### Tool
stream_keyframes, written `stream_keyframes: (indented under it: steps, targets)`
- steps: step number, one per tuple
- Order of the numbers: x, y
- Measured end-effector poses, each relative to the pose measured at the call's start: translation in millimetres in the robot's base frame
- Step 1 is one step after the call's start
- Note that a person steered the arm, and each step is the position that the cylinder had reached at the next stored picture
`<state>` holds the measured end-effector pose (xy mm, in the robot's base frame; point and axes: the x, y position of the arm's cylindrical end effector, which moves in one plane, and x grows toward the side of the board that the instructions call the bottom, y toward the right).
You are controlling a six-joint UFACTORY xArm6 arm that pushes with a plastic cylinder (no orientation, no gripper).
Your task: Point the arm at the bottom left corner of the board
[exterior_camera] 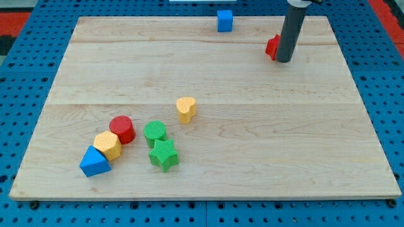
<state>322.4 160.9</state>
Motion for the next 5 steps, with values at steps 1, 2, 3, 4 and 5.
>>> stream_keyframes:
  steps: [1, 2, 3, 4, 5]
  targets:
    - [-13, 0]
    - [-10, 0]
    - [51, -14]
    - [85, -48]
    - [88, -80]
